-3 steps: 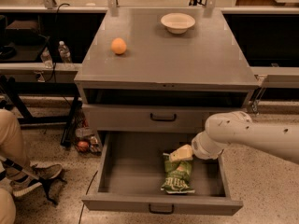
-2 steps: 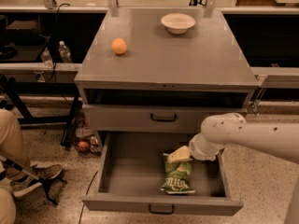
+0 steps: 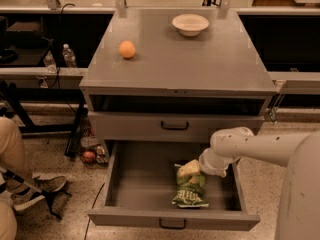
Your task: Pick green jalapeno chip bag from middle drawer and place on counter
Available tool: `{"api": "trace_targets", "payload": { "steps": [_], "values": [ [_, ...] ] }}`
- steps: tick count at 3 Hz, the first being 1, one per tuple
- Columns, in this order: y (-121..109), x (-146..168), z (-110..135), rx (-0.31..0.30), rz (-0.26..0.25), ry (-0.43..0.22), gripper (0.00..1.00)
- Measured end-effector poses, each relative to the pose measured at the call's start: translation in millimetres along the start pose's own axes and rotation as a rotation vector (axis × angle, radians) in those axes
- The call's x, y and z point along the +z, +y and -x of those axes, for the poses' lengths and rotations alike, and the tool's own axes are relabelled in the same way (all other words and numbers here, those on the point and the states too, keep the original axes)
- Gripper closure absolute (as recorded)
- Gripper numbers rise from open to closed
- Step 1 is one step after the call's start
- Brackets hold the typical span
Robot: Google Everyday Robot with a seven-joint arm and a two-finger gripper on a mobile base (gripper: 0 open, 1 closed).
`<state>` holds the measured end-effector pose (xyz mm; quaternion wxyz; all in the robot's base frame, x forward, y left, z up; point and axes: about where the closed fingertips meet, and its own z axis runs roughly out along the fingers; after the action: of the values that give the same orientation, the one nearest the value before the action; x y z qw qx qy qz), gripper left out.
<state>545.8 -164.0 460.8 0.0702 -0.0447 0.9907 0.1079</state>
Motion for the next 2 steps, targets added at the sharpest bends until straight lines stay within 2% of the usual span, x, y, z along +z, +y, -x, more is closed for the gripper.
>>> {"api": "trace_targets", "payload": {
  "steps": [2],
  "values": [
    [1.4,43.7,1.9,0.048,0.027,0.034,0.00]
  ]
}}
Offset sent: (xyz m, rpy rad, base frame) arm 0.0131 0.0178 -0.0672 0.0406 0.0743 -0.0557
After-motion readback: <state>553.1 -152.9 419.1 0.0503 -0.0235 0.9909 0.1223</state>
